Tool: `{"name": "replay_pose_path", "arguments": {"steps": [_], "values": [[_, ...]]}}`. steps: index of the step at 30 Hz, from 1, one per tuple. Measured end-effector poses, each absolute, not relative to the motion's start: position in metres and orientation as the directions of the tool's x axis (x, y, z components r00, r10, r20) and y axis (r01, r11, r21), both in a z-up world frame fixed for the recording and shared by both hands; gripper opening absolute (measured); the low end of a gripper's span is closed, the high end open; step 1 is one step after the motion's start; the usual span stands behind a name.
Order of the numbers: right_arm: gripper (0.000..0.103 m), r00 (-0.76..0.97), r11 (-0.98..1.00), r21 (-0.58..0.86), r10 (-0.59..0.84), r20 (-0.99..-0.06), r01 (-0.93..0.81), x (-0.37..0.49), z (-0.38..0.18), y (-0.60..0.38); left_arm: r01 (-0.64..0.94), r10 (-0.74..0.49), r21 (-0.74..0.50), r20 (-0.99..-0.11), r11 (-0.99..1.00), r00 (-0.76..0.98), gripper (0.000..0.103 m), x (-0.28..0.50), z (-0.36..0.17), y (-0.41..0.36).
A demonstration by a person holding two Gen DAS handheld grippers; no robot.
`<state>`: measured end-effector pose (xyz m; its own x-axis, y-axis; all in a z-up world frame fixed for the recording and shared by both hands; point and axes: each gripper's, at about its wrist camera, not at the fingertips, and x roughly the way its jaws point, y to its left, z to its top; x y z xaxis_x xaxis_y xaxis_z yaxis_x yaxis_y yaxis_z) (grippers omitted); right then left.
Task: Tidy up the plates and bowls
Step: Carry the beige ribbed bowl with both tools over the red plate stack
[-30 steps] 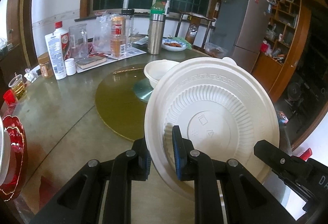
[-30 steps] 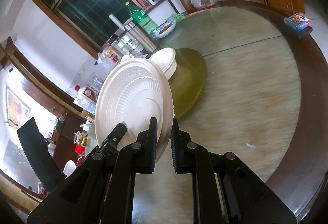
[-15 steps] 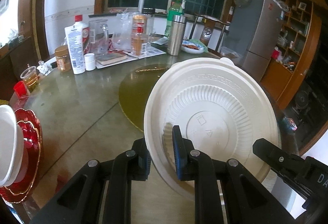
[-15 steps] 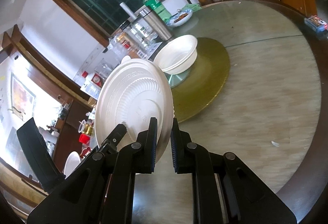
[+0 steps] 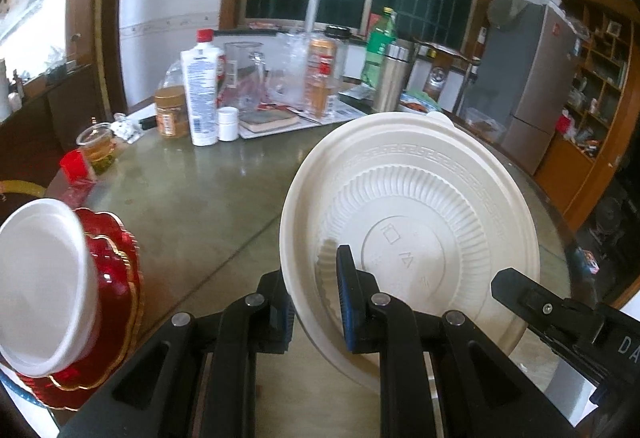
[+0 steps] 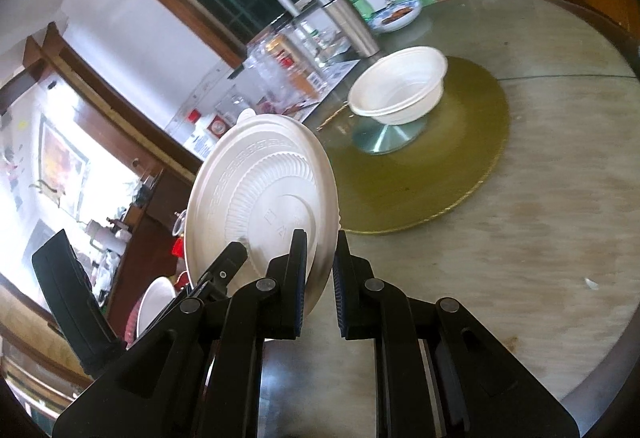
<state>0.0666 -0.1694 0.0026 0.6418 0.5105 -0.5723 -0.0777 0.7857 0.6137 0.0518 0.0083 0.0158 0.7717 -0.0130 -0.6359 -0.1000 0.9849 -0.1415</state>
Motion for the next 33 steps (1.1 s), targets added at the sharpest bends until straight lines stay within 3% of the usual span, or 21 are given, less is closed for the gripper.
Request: {"name": "replay_pose_path", "arguments": {"steps": [33], "values": [[0.012, 0.405, 0.681, 0.632, 0.73, -0.551, -0.369, 0.073, 0.006, 0.011, -0.409, 0.233, -0.17, -0.606, 0.896, 0.761, 0.018, -0.014, 0.031, 0.166]]}}
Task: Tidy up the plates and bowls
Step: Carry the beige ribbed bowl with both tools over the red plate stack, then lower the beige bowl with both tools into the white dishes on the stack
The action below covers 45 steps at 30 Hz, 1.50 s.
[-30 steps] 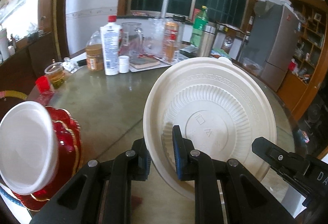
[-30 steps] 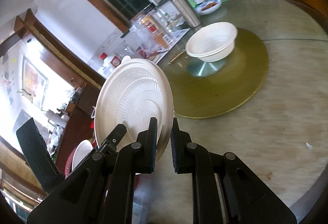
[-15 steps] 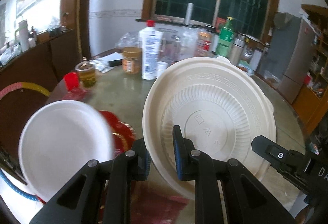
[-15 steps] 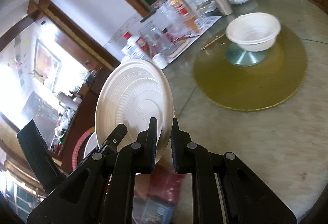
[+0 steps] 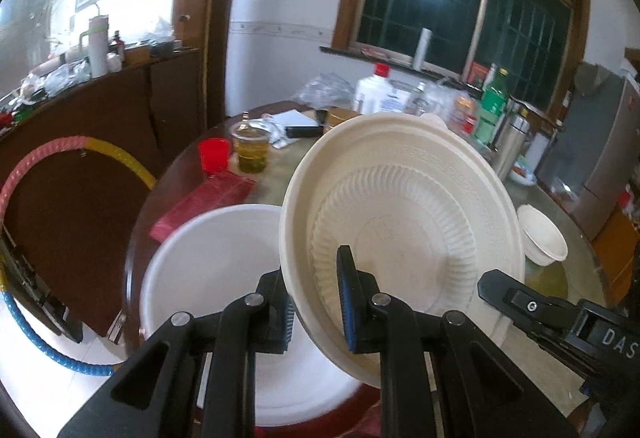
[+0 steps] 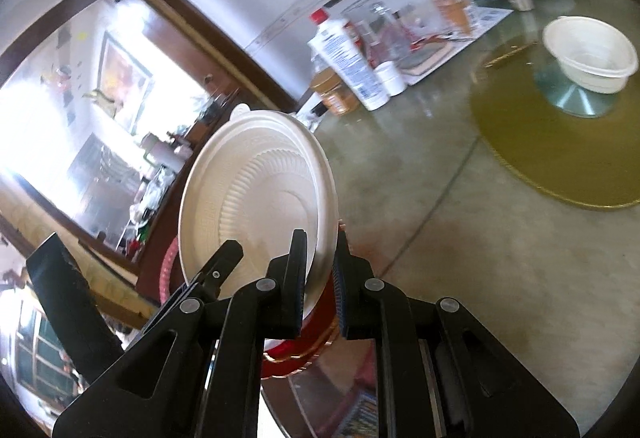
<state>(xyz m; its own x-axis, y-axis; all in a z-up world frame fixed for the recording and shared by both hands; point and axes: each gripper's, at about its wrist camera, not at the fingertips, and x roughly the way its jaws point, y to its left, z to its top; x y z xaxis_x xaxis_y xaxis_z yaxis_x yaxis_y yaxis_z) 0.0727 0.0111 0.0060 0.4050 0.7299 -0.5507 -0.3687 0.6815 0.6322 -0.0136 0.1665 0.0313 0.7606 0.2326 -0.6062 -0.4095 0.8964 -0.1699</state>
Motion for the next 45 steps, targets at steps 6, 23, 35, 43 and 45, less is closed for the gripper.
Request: {"name": "replay_pose_path", "arguments": {"steps": [6, 23, 35, 43, 45], "values": [[0.012, 0.353, 0.665, 0.628, 0.747, -0.563, -0.404, 0.07, 0.001, 0.04, -0.465, 0.27, -0.178, -0.615, 0.867, 0.741, 0.018, -0.023, 0.024, 0.187], [0.012, 0.24, 0.657, 0.607, 0.742, -0.626, -0.447, 0.065, -0.018, 0.077, -0.52, 0.309, -0.17, -0.638, 0.837, 0.705, 0.018, -0.044, 0.007, 0.207], [0.013, 0.211, 0.668, 0.573, 0.719, -0.662, -0.475, 0.061, -0.018, 0.084, -0.524, 0.324, -0.158, -0.629, 0.837, 0.707, 0.019, -0.051, 0.008, 0.208], [0.015, 0.203, 0.661, 0.586, 0.726, -0.658, -0.469, 0.064, -0.017, 0.082, -0.516, 0.317, -0.167, -0.621, 0.84, 0.717, 0.028, -0.05, 0.013, 0.206], [0.015, 0.21, 0.66, 0.59, 0.729, -0.651, -0.464, 0.065, -0.016, 0.079, -0.525, 0.332, -0.168, -0.607, 0.834, 0.722, 0.059, -0.053, 0.016, 0.206]]}}
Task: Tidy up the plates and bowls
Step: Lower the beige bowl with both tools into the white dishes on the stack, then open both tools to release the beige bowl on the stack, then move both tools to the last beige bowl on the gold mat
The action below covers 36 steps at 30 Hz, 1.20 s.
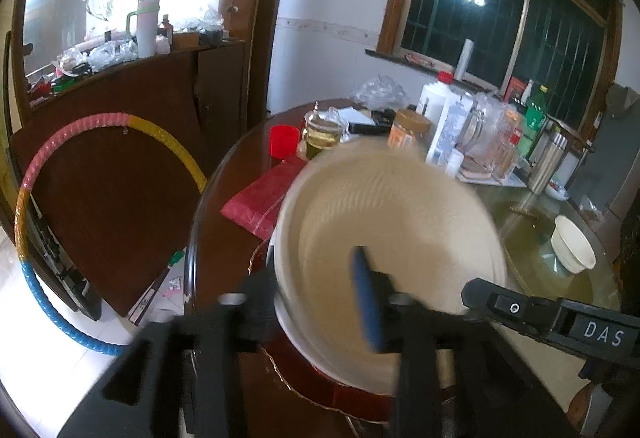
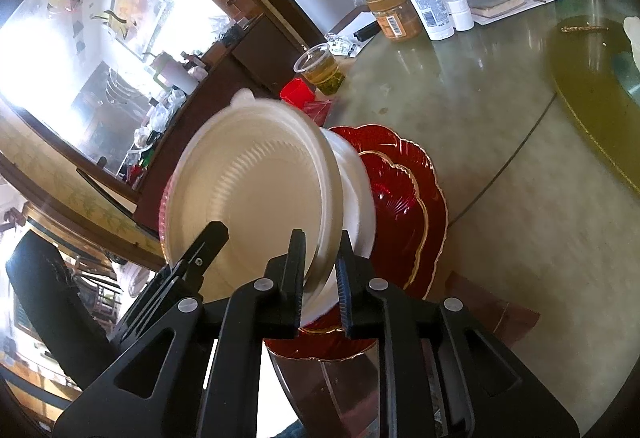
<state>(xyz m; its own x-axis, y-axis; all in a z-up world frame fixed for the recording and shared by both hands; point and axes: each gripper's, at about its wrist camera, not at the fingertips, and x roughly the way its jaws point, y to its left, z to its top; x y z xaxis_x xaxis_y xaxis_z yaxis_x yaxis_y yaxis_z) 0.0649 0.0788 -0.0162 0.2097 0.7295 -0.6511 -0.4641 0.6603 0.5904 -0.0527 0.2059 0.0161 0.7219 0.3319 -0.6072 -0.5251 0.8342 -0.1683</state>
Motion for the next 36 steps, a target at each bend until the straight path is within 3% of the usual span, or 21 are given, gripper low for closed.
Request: {"name": "replay_pose_path", "arguments": {"steps": [1, 2, 5, 10, 15, 19, 20, 28, 30, 32, 36], "values": [[0.017, 0.218, 0.662, 0.594, 0.731, -0.647, -0.457, 0.066, -0.016, 0.076, -0.533, 0.347, -0.173, -0.588, 0.828, 0.73, 0.067, -0.056, 0.019, 0.206], [0.025, 0.224, 0.66, 0.603, 0.736, -0.639, -0.447, 0.068, -0.016, 0.074, -0.539, 0.362, -0.177, -0.567, 0.823, 0.74, 0.072, -0.06, 0.022, 0.206], [0.046, 0.233, 0.642, 0.637, 0.759, -0.608, -0.427, 0.07, -0.015, 0.065, -0.561, 0.411, -0.186, -0.506, 0.806, 0.758, 0.073, -0.069, 0.031, 0.207], [0.046, 0.274, 0.618, 0.675, 0.786, -0.555, -0.403, 0.072, -0.008, 0.046, -0.562, 0.431, -0.232, -0.437, 0.794, 0.789, 0.078, -0.077, 0.043, 0.207], [0.063, 0.311, 0.602, 0.72, 0.798, -0.517, -0.346, 0.077, -0.007, 0.024, -0.529, 0.416, -0.211, -0.411, 0.822, 0.811, 0.082, -0.07, 0.048, 0.191], [0.079, 0.342, 0.632, 0.717, 0.77, -0.538, -0.294, 0.084, -0.011, 0.008, -0.464, 0.366, -0.178, -0.402, 0.868, 0.839, 0.084, -0.059, 0.052, 0.167], [0.083, 0.357, 0.647, 0.71, 0.756, -0.549, -0.278, 0.086, -0.012, 0.002, -0.441, 0.347, -0.169, -0.402, 0.882, 0.847, 0.086, -0.055, 0.052, 0.16], [0.084, 0.415, 0.783, 0.593, 0.611, -0.674, -0.191, 0.102, -0.022, -0.05, -0.214, 0.168, -0.046, -0.471, 0.976, 0.866, 0.087, -0.011, 0.042, 0.086], [0.088, 0.424, 0.819, 0.551, 0.561, -0.711, -0.161, 0.106, -0.026, -0.068, -0.185, 0.138, -0.044, -0.501, 0.982, 0.855, 0.088, -0.002, 0.038, 0.076], [0.103, 0.432, 0.852, 0.506, 0.51, -0.744, -0.135, 0.111, -0.031, -0.087, -0.144, 0.085, -0.071, -0.529, 0.987, 0.844, 0.088, 0.008, 0.034, 0.069], [0.103, 0.473, 0.884, 0.46, 0.443, -0.761, -0.088, 0.117, -0.034, -0.121, -0.11, 0.033, -0.1, -0.573, 0.989, 0.819, 0.088, 0.025, 0.028, 0.054]]}}
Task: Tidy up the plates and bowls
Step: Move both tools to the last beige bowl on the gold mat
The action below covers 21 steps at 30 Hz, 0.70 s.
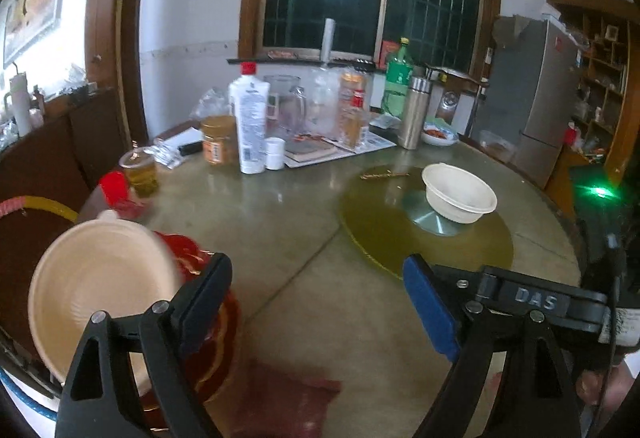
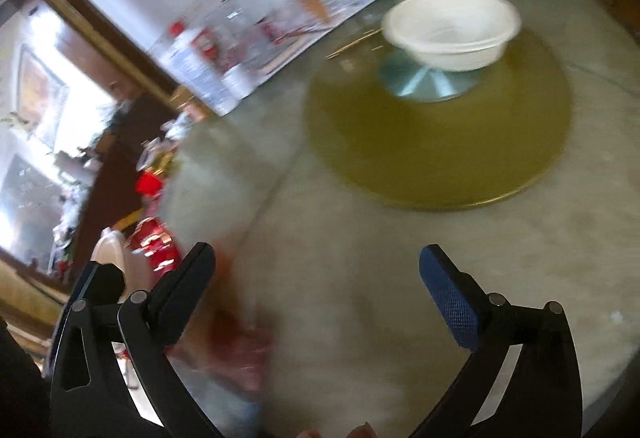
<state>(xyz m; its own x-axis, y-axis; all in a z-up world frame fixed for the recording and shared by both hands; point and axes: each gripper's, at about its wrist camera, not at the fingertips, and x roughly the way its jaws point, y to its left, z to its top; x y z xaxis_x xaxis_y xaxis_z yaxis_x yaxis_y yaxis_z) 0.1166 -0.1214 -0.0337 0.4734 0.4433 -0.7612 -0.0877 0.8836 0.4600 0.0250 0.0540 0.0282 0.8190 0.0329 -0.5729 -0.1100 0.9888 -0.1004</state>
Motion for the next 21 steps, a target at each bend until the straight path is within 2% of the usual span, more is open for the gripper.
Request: {"name": "replay_pose_path", "arguments": {"steps": [13, 21], "values": [[0.103, 0.491, 0.899, 0.437, 0.372, -0.788, 0.02, 0.129, -0.042, -0.193, -0.044, -0.082, -0.157, -0.711, 0.987, 0.699, 0.088, 0.087, 0.007, 0.01], [0.103, 0.446, 0.863, 0.499, 0.417, -0.792, 0.081, 0.14, -0.045, -0.23, -0.079, -0.103, -0.192, -0.779, 0.978, 0.618, 0.088, 0.139, -0.011, -0.007]]}}
